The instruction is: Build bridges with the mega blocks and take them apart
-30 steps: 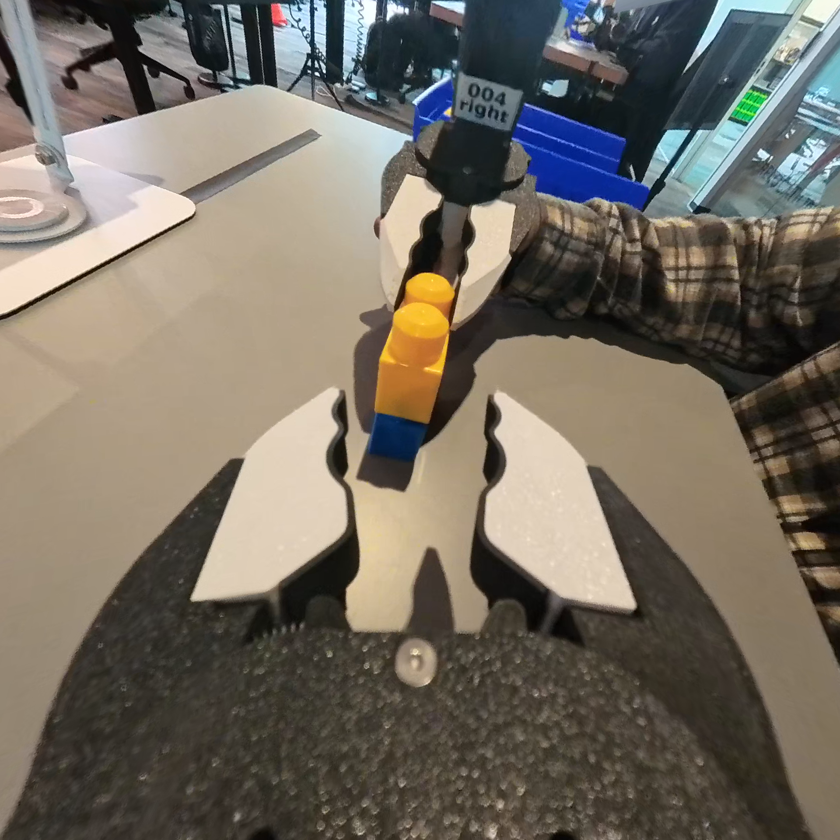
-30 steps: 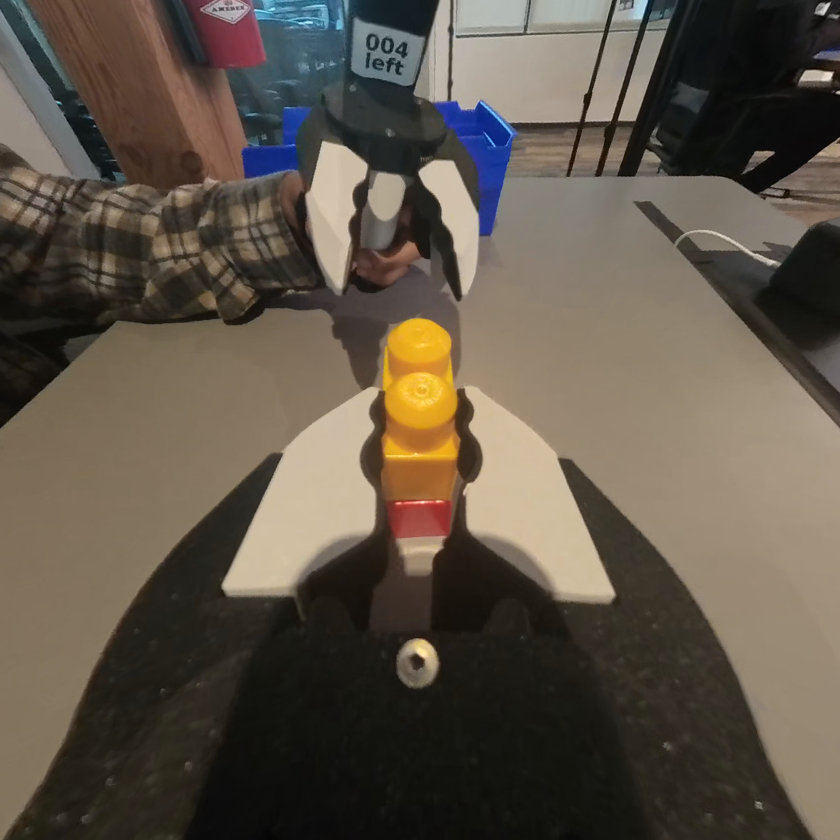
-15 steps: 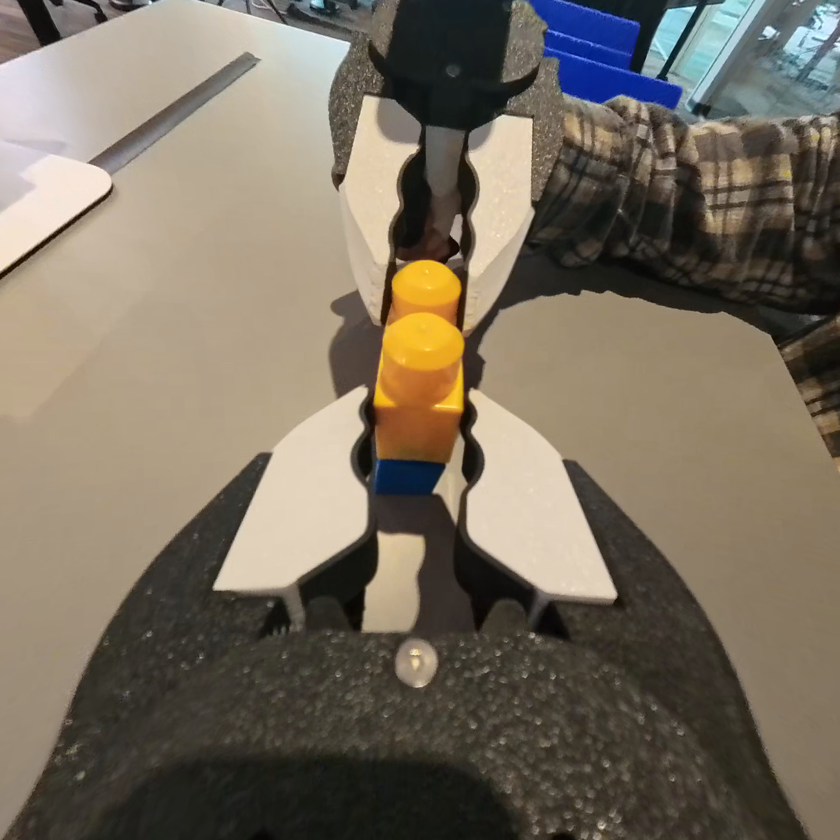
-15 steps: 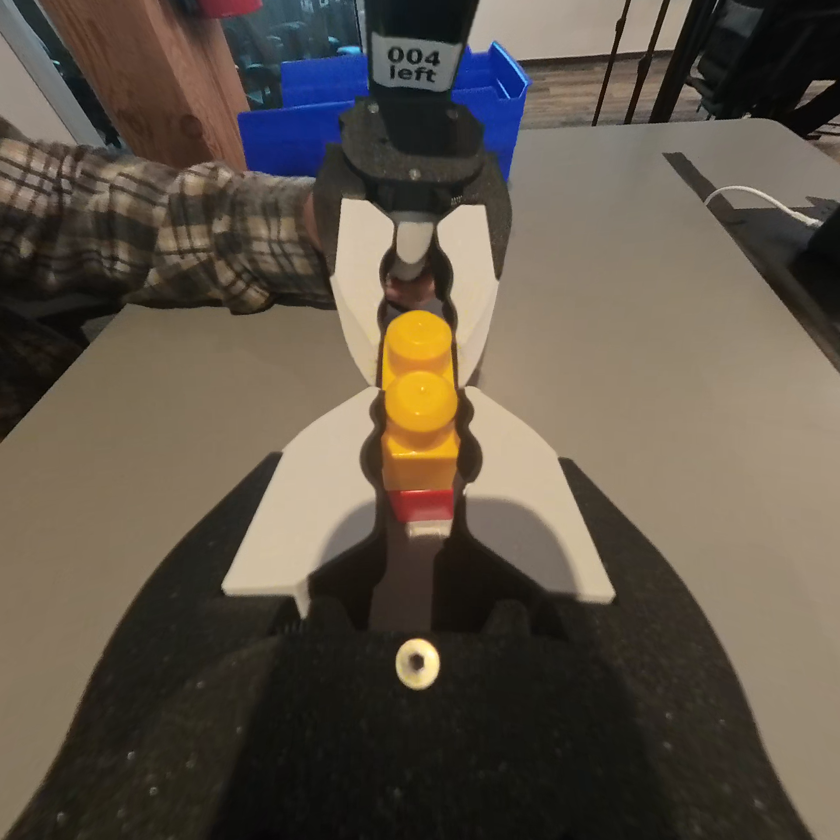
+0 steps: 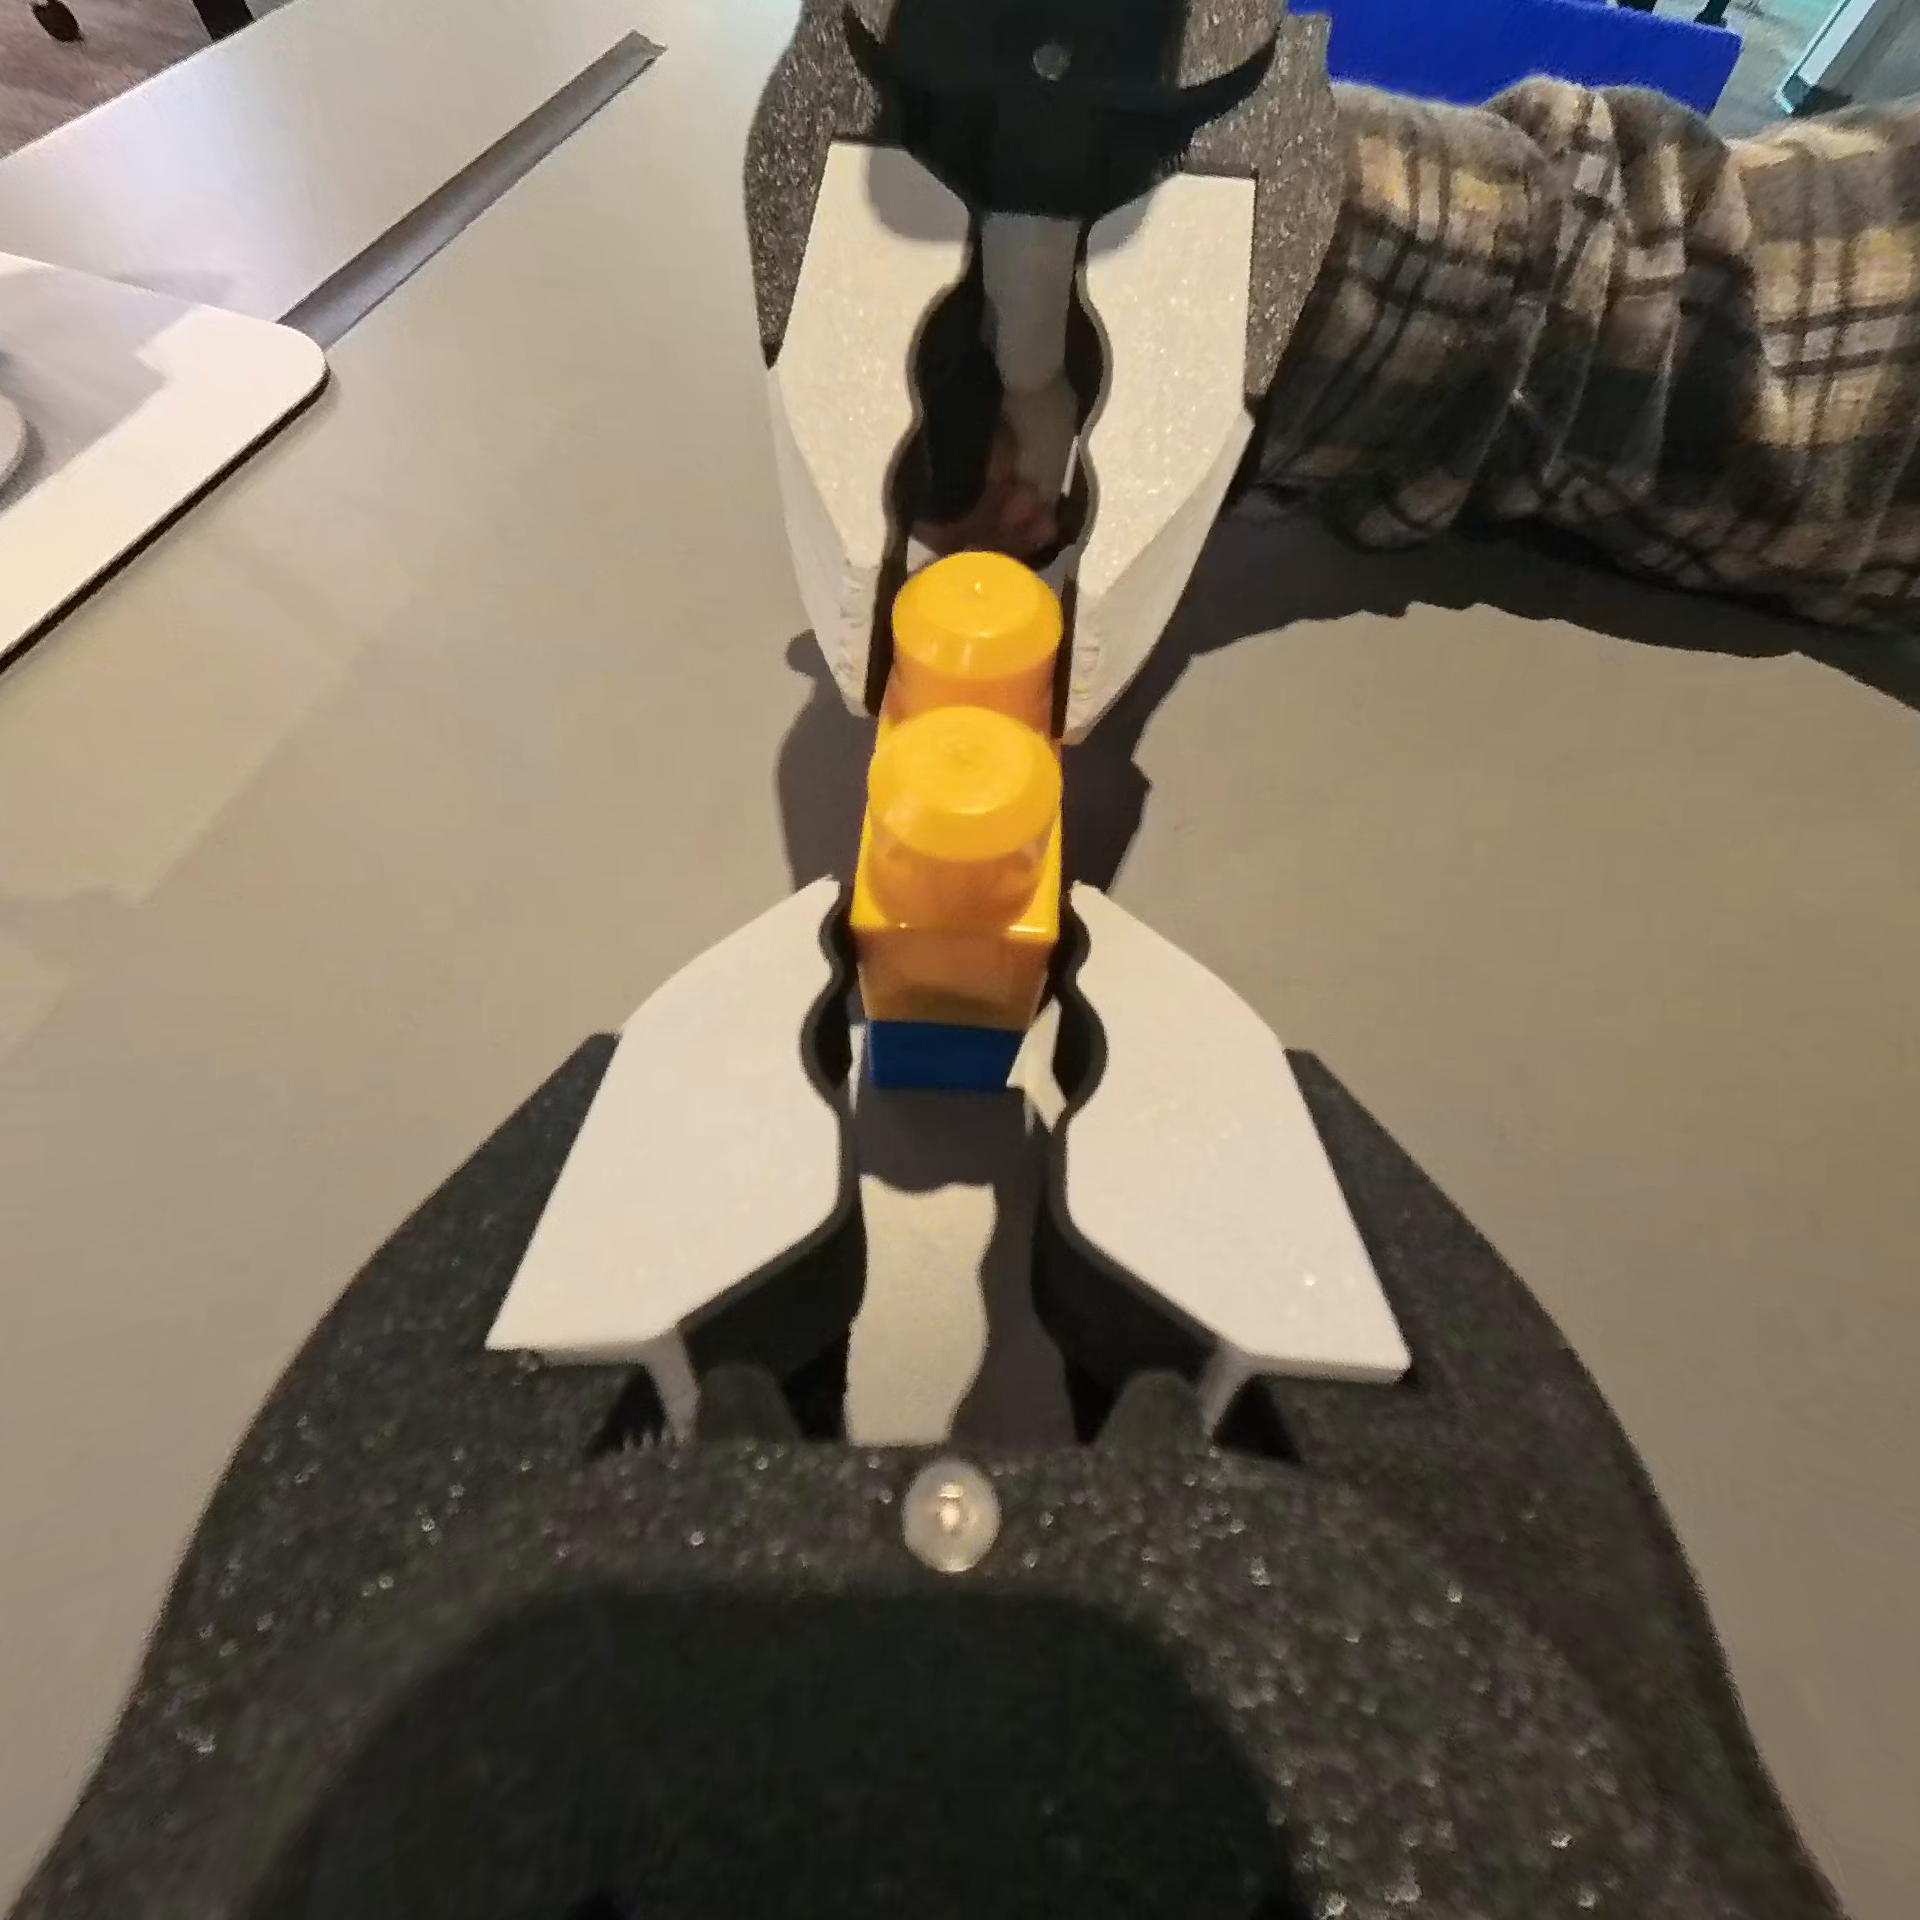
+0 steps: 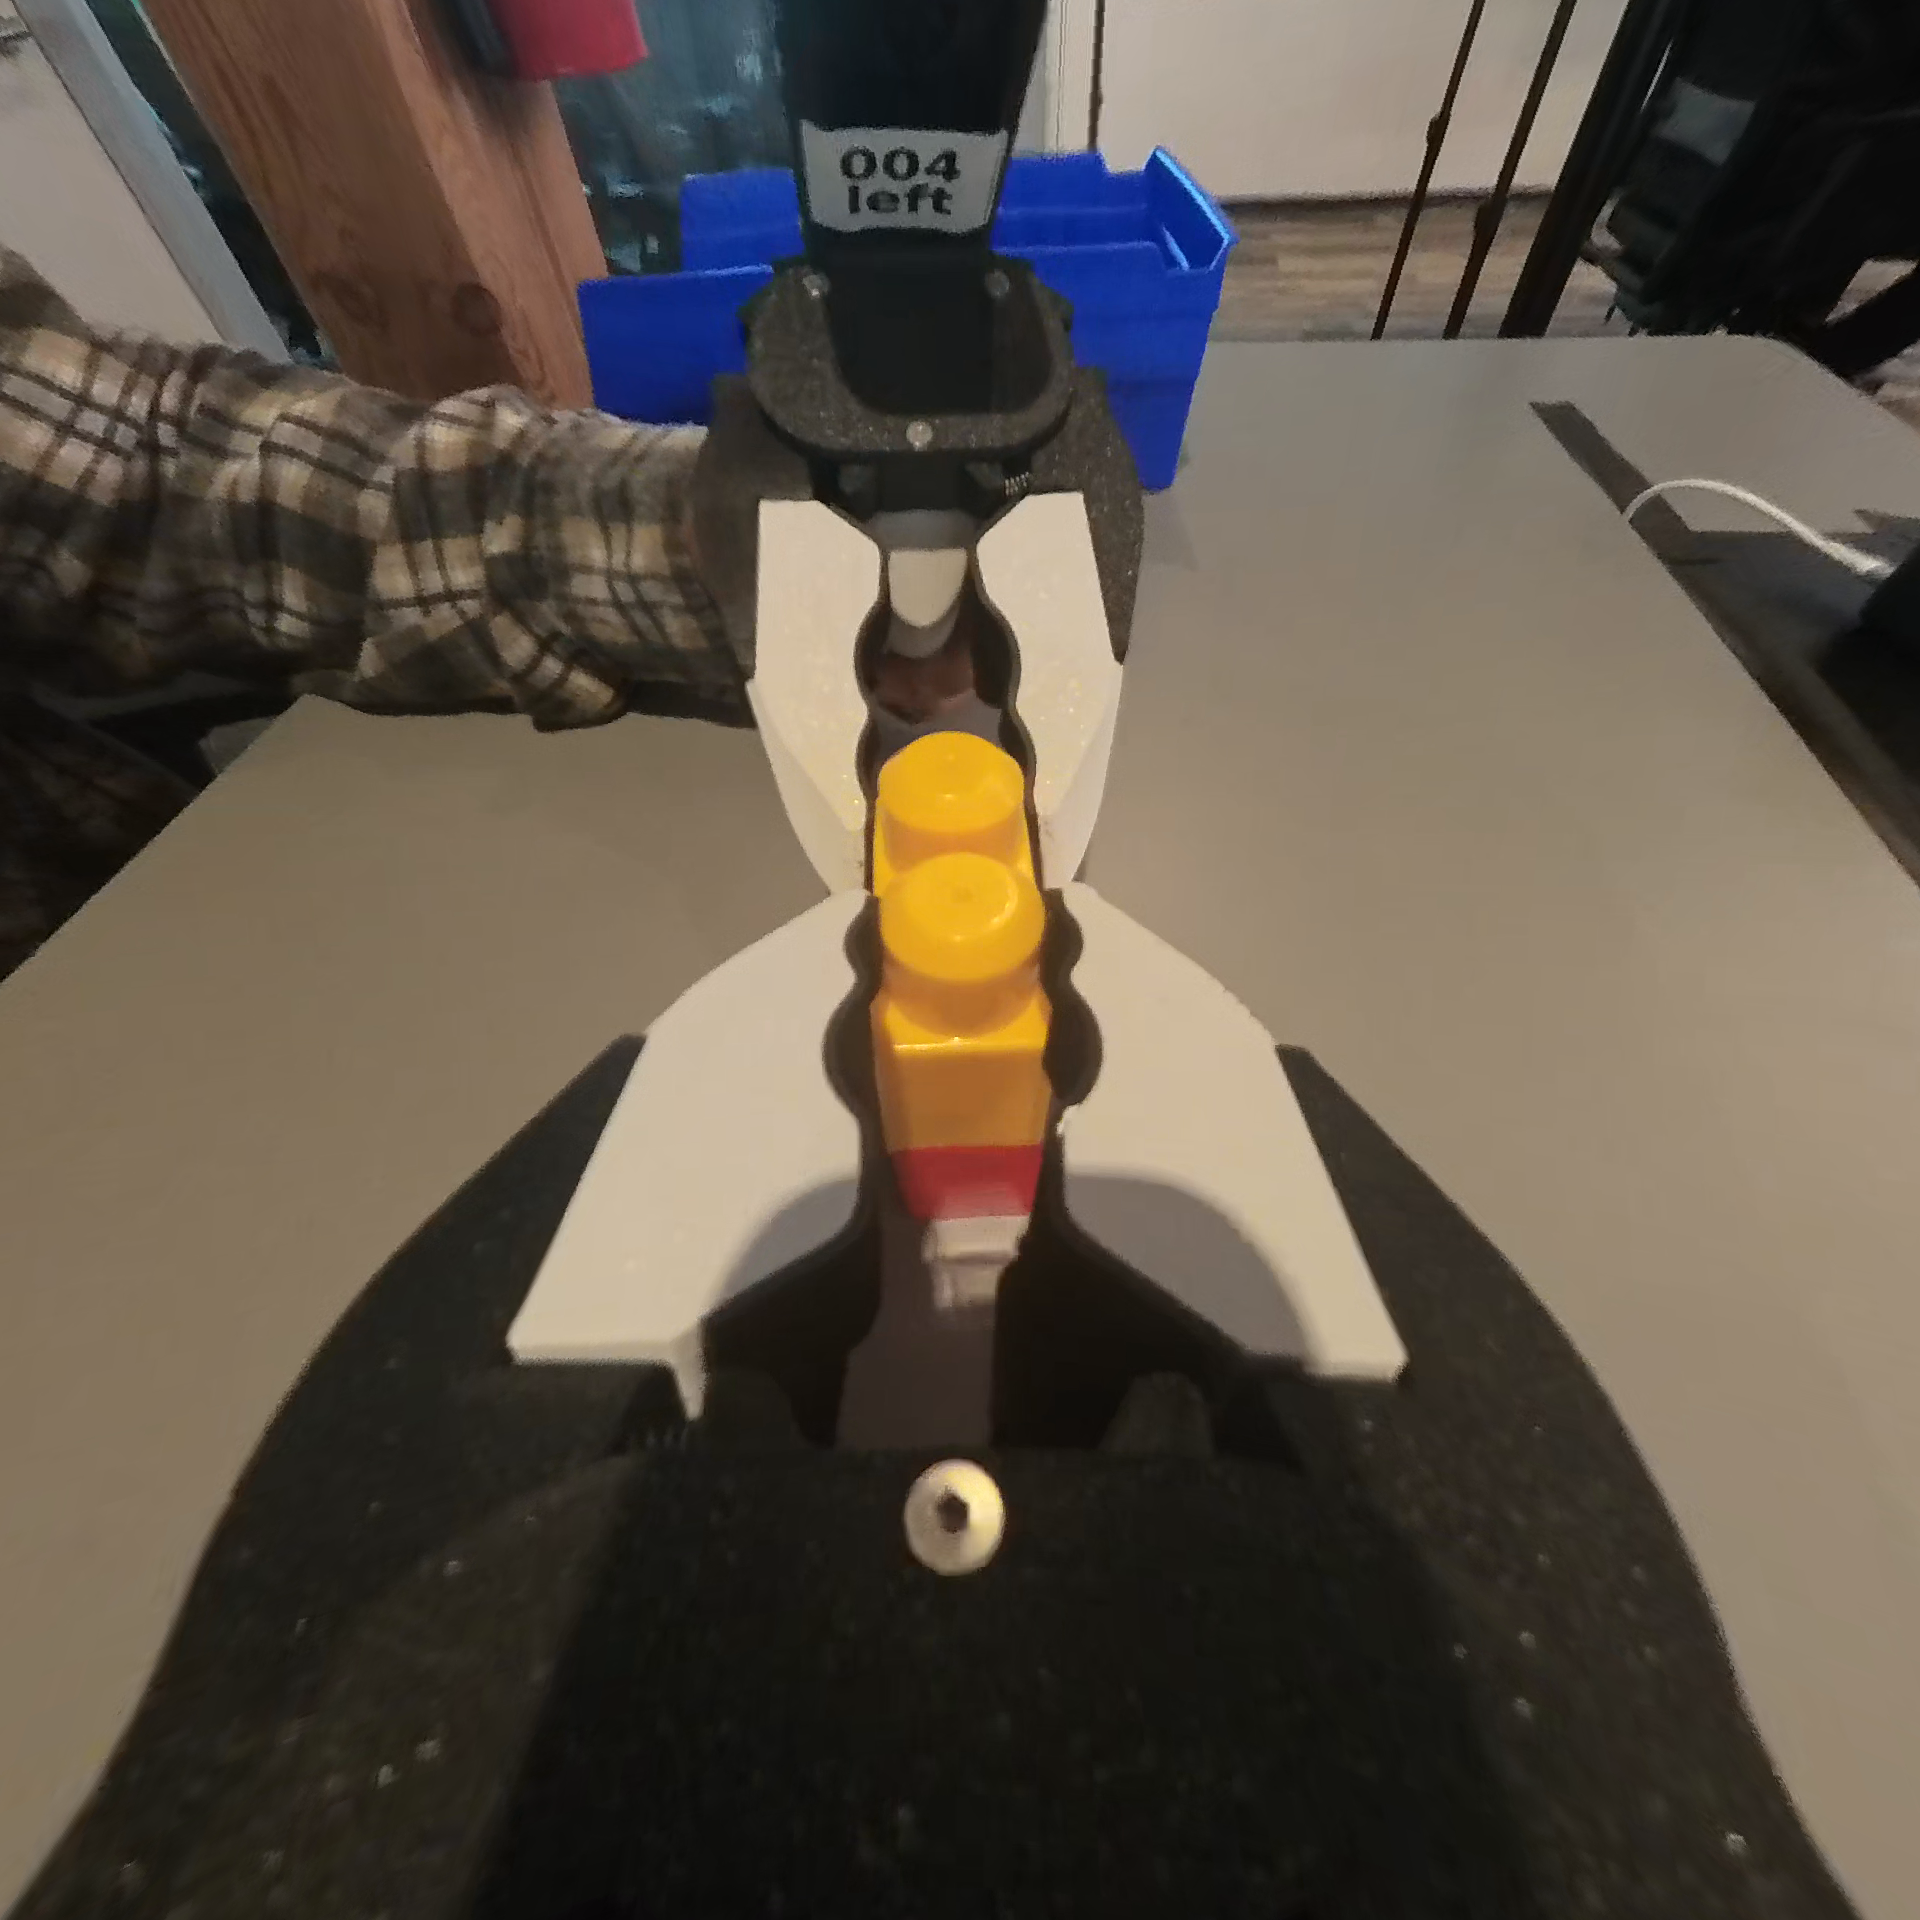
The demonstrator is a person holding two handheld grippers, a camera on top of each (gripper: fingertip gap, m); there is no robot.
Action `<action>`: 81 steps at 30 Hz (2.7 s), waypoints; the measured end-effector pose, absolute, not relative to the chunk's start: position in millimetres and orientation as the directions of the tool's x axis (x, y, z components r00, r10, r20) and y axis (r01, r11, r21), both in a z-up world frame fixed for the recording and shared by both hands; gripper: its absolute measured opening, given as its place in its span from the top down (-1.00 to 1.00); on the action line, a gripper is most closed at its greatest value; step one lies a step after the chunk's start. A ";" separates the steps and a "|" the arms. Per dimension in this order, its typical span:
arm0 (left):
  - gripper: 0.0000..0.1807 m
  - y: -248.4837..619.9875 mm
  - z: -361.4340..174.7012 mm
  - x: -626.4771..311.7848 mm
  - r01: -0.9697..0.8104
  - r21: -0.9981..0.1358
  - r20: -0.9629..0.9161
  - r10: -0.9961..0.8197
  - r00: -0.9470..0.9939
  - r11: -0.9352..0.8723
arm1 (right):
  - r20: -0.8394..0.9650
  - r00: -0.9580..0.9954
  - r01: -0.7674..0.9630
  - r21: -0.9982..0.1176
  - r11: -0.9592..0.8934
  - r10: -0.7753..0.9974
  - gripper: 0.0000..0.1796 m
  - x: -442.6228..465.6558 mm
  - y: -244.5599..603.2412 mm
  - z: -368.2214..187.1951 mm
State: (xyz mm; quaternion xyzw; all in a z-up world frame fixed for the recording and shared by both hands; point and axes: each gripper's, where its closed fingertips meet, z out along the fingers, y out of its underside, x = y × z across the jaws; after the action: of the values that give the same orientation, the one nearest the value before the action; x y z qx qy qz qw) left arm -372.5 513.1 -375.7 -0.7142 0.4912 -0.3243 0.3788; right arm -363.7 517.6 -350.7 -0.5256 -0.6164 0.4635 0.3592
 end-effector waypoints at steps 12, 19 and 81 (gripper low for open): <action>0.60 513.4 -375.1 -370.6 -0.436 -0.869 0.116 -0.953 0.280 -0.234 | 0.048 -0.187 0.277 -0.956 0.099 0.981 0.41 -345.6 516.2 -358.9; 0.21 511.2 -381.2 -381.4 -0.428 -0.855 0.172 -0.938 0.302 -0.294 | -0.009 -0.180 0.337 -0.940 0.053 0.984 0.60 -355.6 517.9 -366.2; 0.54 473.2 -304.3 -354.2 -0.130 -0.897 0.402 -0.903 0.153 -0.422 | -0.329 -0.266 0.198 -0.938 -0.283 0.906 0.62 -364.6 480.5 -288.9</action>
State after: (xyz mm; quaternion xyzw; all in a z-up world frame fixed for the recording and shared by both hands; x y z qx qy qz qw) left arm -354.2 473.2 -304.3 -0.6628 0.3895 -0.5211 0.3707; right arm -364.6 480.5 -288.9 -0.5293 -0.5215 0.6010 0.2943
